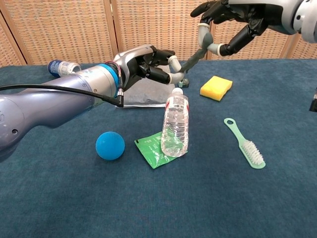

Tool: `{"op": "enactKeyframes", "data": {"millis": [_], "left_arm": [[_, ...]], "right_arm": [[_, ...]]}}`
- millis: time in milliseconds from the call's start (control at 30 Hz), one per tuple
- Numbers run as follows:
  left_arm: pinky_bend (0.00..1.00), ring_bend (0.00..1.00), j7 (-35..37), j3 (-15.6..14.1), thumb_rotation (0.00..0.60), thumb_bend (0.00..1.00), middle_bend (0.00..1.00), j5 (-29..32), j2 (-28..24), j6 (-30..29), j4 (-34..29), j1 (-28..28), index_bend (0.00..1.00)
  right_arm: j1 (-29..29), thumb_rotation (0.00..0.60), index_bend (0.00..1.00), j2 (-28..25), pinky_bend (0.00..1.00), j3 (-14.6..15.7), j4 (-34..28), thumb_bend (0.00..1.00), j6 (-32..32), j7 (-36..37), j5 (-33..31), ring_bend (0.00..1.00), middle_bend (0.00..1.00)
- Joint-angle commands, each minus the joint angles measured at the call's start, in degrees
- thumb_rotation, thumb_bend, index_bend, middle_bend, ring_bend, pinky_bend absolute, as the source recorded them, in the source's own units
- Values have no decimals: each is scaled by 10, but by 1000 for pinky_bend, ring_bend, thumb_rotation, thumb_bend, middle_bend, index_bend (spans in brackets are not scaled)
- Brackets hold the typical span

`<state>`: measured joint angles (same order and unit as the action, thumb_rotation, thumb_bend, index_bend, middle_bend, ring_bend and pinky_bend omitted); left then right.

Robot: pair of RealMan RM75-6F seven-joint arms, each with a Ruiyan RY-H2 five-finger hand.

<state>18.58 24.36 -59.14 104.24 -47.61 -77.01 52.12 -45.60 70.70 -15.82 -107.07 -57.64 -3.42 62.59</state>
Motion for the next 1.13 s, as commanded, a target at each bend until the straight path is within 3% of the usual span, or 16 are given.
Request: {"op": "enactKeyframes", "data": {"millis": [33, 333, 700, 900, 1133], "left_arm": [[0, 0, 1, -1, 600, 751, 0, 1, -3, 1, 3, -2, 787], [0, 0, 15, -8, 600, 756, 0, -2, -40, 3, 37, -28, 790], [0, 0, -13, -38, 600, 766, 0, -44, -139, -22, 62, -74, 793], [0, 0, -135, -71, 600, 769, 0, -54, -247, -53, -2, -108, 798], [0, 0, -211, -86, 600, 770, 0, -36, -310, -80, -69, -132, 802]], "right_arm": [[7, 600, 782, 6, 0, 7, 15, 695, -22, -13, 32, 0, 150], [30, 600, 786, -8, 0, 18, 40, 695, -56, -12, 93, 0, 156], [57, 600, 786, -24, 0, 30, 40, 695, -62, 9, 104, 0, 156], [67, 600, 786, -21, 0, 34, 27, 695, -53, 24, 90, 0, 156], [69, 600, 786, -19, 0, 32, 10, 695, -52, 13, 87, 0, 156]]}}
